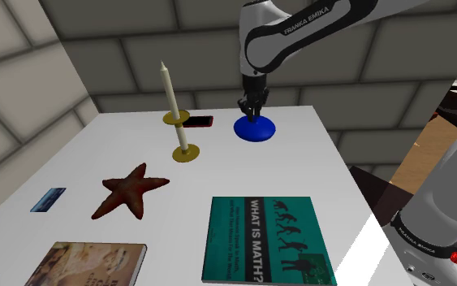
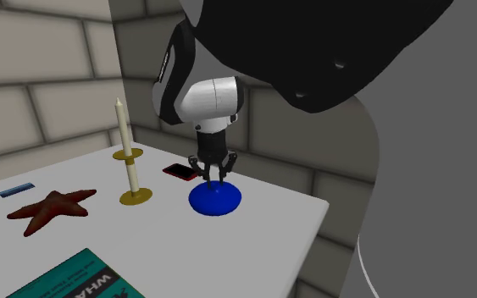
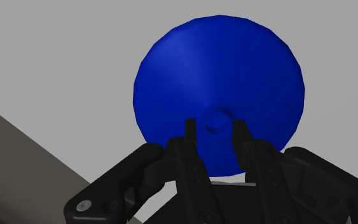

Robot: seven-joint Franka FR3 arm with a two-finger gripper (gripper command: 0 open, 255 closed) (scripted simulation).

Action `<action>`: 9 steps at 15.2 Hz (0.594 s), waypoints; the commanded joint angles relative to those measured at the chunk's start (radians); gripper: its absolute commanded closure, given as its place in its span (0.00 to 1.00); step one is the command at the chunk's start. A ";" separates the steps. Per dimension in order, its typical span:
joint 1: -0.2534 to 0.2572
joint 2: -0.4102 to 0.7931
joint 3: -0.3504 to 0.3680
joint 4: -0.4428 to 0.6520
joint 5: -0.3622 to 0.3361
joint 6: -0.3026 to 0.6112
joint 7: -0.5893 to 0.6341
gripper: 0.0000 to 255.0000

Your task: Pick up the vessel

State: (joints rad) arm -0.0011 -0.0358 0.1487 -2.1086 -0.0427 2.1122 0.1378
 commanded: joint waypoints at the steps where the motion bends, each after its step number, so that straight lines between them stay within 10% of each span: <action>1: 0.000 -0.005 0.000 0.020 0.001 -0.024 -0.002 1.00; 9: 0.000 -0.032 -0.001 0.097 0.008 -0.129 -0.010 1.00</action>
State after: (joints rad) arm -0.0009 -0.0666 0.1483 -2.0245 -0.0354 1.9977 0.1304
